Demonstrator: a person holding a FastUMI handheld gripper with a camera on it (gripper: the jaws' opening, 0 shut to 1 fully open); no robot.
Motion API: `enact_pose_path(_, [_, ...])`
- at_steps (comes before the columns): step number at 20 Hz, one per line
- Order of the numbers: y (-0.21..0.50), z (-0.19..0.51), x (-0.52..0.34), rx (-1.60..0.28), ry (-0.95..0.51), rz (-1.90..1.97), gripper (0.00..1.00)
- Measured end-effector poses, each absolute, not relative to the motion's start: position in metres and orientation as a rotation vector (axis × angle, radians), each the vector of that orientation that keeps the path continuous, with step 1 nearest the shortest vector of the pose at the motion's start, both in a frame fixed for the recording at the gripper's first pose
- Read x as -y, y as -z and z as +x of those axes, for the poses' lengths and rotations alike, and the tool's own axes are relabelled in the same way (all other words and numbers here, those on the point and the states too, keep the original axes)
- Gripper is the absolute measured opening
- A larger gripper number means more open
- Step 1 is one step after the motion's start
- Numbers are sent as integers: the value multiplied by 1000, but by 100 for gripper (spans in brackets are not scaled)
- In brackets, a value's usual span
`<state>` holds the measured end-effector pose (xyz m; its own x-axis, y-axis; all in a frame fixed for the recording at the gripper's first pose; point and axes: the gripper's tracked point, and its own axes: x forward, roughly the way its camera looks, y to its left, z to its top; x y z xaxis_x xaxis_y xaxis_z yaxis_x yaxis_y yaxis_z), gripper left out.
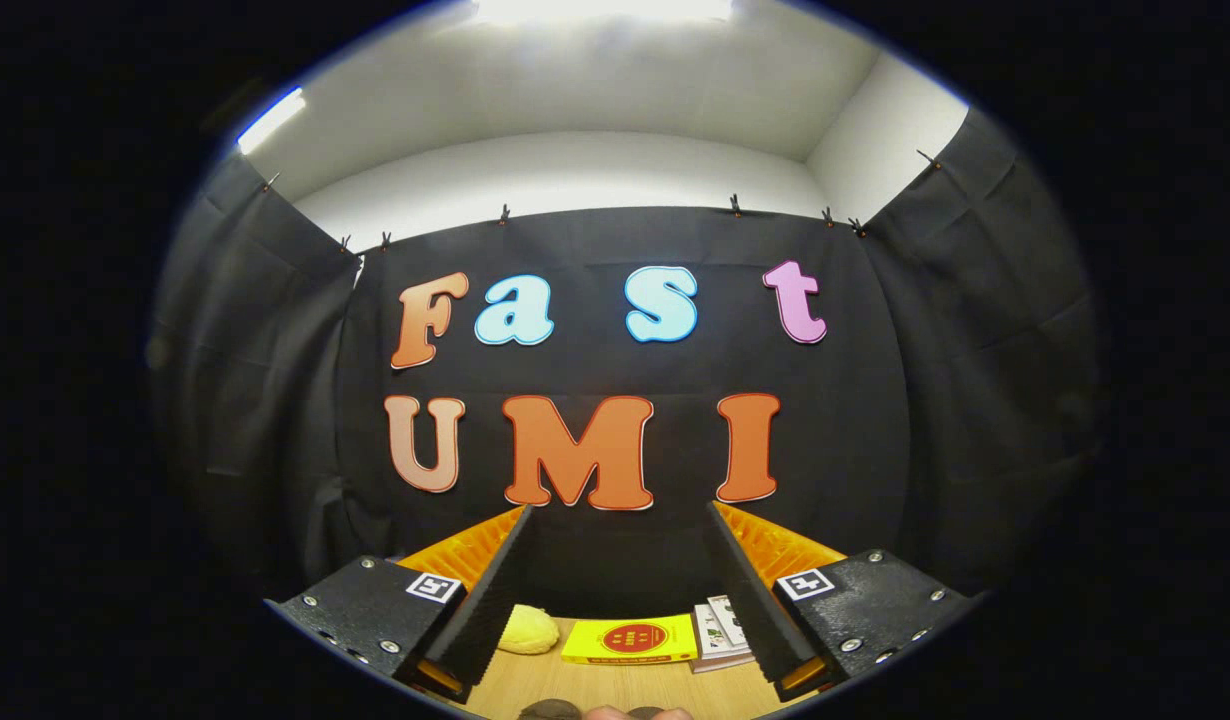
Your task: Open the storage box then place both shoes into the box .Put the left shoe in first, then the right shoe, with the right side of both shoes facing outward in a uniform manner.
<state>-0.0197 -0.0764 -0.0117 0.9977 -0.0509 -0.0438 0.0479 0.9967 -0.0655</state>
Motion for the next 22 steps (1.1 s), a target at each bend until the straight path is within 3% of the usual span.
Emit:
enact_pose_path(7, [23, -27, 66, -41, -53, -18, 97])
enact_pose_path(22, [215, -61, -61, -604, -444, 181, 98])
